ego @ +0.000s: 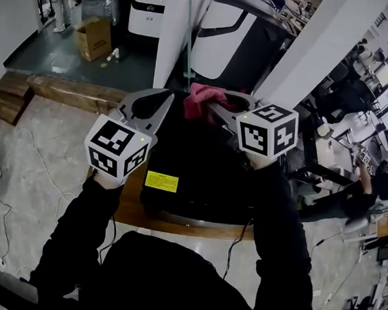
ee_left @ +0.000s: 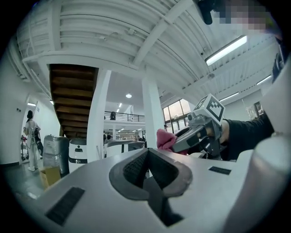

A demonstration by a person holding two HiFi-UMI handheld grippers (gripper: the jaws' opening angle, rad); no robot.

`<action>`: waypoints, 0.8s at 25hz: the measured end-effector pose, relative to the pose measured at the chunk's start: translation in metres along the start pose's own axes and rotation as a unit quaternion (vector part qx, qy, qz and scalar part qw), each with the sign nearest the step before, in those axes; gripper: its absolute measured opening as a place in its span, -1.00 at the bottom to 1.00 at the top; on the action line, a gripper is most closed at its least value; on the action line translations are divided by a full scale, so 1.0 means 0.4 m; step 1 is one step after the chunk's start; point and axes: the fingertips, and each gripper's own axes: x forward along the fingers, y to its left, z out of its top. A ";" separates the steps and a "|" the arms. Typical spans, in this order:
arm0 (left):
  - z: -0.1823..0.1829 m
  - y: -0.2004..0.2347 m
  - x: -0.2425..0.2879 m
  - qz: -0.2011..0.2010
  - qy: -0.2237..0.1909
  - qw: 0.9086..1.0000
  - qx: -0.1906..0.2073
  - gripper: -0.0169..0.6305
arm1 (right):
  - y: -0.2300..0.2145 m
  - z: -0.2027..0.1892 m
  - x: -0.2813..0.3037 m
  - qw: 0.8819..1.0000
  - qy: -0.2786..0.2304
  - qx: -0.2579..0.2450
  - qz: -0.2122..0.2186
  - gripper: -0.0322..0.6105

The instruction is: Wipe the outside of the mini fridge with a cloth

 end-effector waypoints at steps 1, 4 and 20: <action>-0.024 0.027 0.017 0.001 0.005 1.000 -0.004 -0.93 | -0.018 -0.008 0.043 1.000 0.015 0.004 0.002 -0.61; -0.096 0.089 0.068 -0.001 0.020 1.000 -0.023 -0.93 | -0.076 -0.050 0.150 0.998 0.057 0.019 0.003 -0.60; -0.293 0.193 0.196 -0.027 0.071 0.995 -0.059 -0.93 | -0.243 -0.235 0.423 0.976 0.210 -0.050 -0.042 -0.63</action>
